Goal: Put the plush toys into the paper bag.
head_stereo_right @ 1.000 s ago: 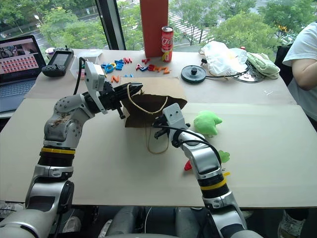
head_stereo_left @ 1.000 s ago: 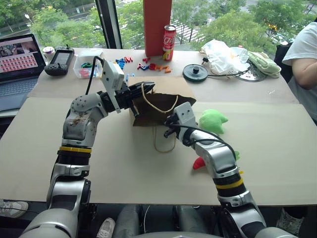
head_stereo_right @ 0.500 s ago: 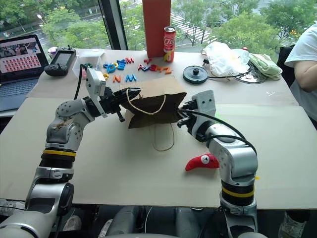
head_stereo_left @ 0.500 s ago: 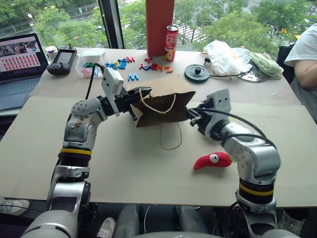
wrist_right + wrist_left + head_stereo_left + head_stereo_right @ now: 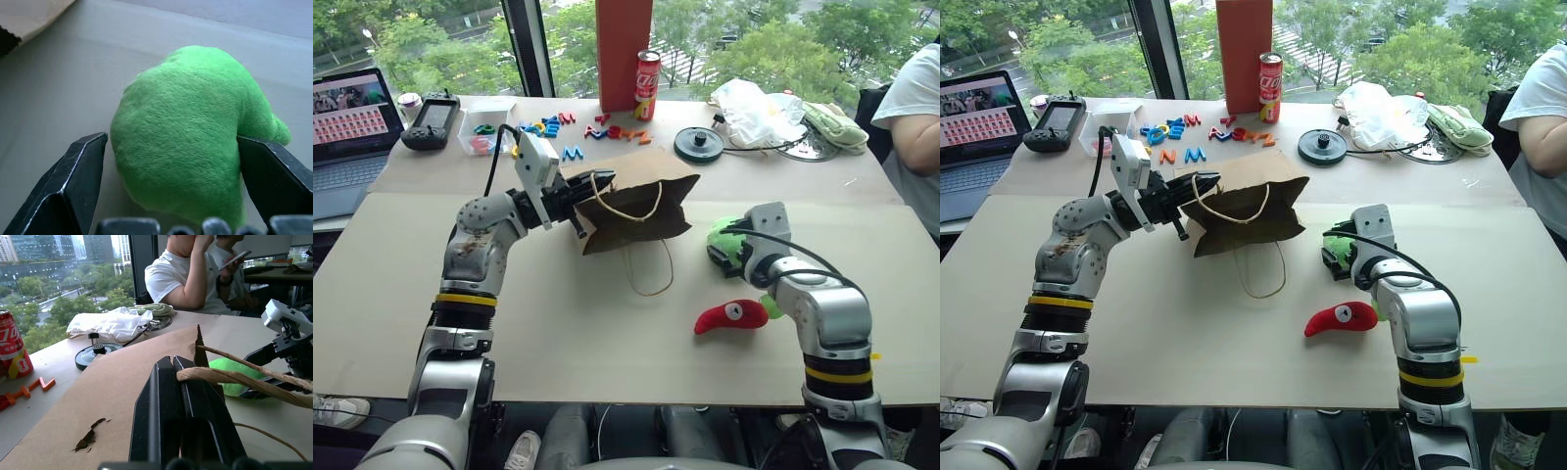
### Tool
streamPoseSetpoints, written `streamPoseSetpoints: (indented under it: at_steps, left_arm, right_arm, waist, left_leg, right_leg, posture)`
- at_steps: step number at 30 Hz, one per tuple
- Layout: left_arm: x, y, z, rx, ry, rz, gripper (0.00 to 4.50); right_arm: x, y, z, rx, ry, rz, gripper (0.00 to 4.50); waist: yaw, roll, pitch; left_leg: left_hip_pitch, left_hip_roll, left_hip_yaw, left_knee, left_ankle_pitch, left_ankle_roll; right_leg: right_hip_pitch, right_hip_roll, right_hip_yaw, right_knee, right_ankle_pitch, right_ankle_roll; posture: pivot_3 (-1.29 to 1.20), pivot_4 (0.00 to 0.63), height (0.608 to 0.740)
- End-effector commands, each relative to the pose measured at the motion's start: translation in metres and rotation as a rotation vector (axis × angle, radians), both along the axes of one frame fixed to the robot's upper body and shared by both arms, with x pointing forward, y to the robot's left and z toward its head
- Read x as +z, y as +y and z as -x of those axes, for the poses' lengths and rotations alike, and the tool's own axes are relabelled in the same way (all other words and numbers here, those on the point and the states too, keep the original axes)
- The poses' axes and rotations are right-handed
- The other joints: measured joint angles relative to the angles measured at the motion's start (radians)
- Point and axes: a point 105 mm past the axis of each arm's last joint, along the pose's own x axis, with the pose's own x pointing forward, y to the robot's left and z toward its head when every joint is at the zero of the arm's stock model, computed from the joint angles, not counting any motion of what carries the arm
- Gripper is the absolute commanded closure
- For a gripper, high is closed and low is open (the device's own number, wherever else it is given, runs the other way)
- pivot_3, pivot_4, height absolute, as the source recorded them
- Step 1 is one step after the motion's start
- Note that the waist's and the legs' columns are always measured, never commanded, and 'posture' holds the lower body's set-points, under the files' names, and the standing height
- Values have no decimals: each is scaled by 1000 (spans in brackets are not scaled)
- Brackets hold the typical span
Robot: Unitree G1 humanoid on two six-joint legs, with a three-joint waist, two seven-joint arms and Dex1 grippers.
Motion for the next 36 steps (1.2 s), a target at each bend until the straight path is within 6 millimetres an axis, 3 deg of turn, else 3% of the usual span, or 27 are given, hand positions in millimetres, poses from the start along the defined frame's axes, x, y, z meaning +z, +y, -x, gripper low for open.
streamPoseSetpoints:
  at_steps: [1,4,9,11,14,19,24,27,29,31,36]
  left_arm:
    - [19,-2,2,-7,-70,13,4500]
    - [19,-2,3,-7,-69,14,4500]
    - [19,-1,3,-7,-66,16,4500]
    - [19,-1,3,-7,-66,17,4500]
    - [20,-2,2,-6,-61,25,4500]
    - [24,-2,0,-2,-41,62,4500]
    - [26,-4,-1,-5,-26,77,4500]
    - [26,-4,-1,-6,-18,81,4500]
    - [27,-5,-2,-11,-7,87,4500]
    - [28,-7,-1,-17,-4,89,4500]
    - [33,-11,1,-40,1,99,4500]
  right_arm:
    - [10,4,-4,9,-54,-1,257]
    - [12,3,-5,6,-69,1,994]
    - [14,1,-5,-2,-81,0,2891]
    - [13,1,-5,-2,-79,-5,3447]
    - [21,3,-6,13,-119,6,3447]
    - [63,7,-3,102,-277,5,3447]
    - [102,14,17,264,-382,-15,3447]
    - [112,20,29,352,-393,1,3447]
    - [115,53,59,615,-379,22,3447]
    - [115,73,76,760,-360,31,3447]
    - [104,101,78,863,-322,88,3447]
  waist:
    - [-1,0,0]
    - [-2,0,0]
    - [-2,0,0]
    - [-2,0,0]
    - [-2,0,0]
    - [0,0,0]
    - [2,0,0]
    - [3,0,0]
    - [4,0,0]
    - [3,0,0]
    - [-2,0,0]
  left_leg:
    - [0,0,0,0,0,0]
    - [0,0,0,0,0,0]
    - [0,0,0,0,0,0]
    - [0,0,0,0,0,0]
    - [0,0,0,0,0,0]
    - [0,0,0,0,0,0]
    - [-1,0,-1,0,0,0]
    - [-1,0,-1,0,0,0]
    - [0,0,-1,0,0,0]
    - [-1,0,-2,0,0,0]
    - [0,0,-2,0,0,0]
  right_leg:
    - [0,0,0,0,0,0]
    - [0,0,0,0,0,0]
    - [0,0,0,0,0,0]
    - [0,0,0,0,0,0]
    - [0,0,0,0,0,0]
    - [0,0,0,0,0,0]
    - [0,0,0,-1,0,0]
    - [0,0,-1,-1,0,0]
    - [1,0,-1,-1,0,0]
    - [1,0,-1,-2,0,0]
    - [1,1,0,-1,0,0]
  posture:
    - [0,150,739]
    - [0,150,739]
    - [0,150,739]
    - [0,150,739]
    - [0,150,739]
    - [0,150,739]
    - [0,150,739]
    - [0,150,739]
    - [0,150,739]
    - [0,150,739]
    - [0,150,739]
